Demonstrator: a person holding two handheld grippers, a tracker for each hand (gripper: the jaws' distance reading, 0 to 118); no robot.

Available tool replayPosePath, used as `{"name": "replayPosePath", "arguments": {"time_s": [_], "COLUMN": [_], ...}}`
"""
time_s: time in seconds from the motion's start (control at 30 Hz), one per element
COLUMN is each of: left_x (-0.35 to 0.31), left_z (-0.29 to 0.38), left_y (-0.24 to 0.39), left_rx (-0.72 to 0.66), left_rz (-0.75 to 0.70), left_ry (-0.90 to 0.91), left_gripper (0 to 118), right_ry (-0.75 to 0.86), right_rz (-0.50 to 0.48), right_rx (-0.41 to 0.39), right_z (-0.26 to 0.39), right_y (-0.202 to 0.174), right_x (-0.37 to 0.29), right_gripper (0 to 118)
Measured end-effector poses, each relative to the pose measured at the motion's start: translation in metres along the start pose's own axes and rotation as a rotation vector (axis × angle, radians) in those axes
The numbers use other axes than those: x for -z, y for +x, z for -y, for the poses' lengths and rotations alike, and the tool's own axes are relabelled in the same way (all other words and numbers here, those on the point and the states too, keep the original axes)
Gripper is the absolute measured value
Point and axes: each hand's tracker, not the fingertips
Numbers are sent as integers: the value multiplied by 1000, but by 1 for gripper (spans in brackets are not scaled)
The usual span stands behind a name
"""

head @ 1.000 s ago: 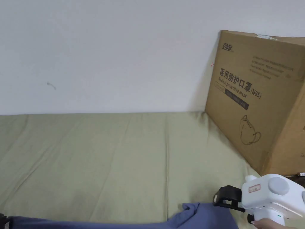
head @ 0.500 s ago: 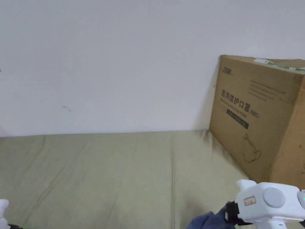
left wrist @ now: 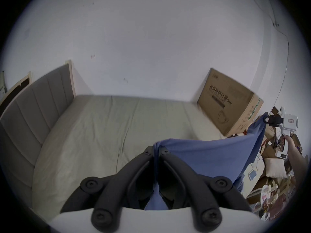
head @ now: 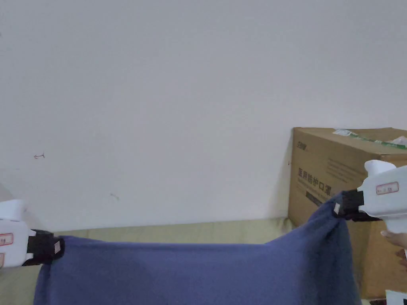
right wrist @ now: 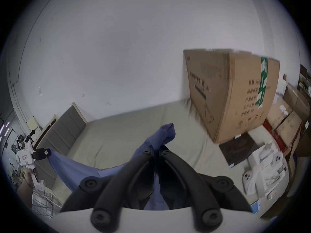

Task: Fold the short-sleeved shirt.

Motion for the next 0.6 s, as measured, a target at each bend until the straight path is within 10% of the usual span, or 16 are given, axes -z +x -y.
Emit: {"name": "replayPosePath", "arguments": {"time_s": [0.6], "left_x": [82], "left_z": [-177], "left_y": [16], "left_rx": [-18], "left_rz": [-76], "left_ry": [283], "left_gripper": [2], "right_ry": [334], "right_rz": [161], "right_rx": [-115], "right_z": [-227], "right_y": [-73], "right_x": [63], "right_gripper": [3]}}
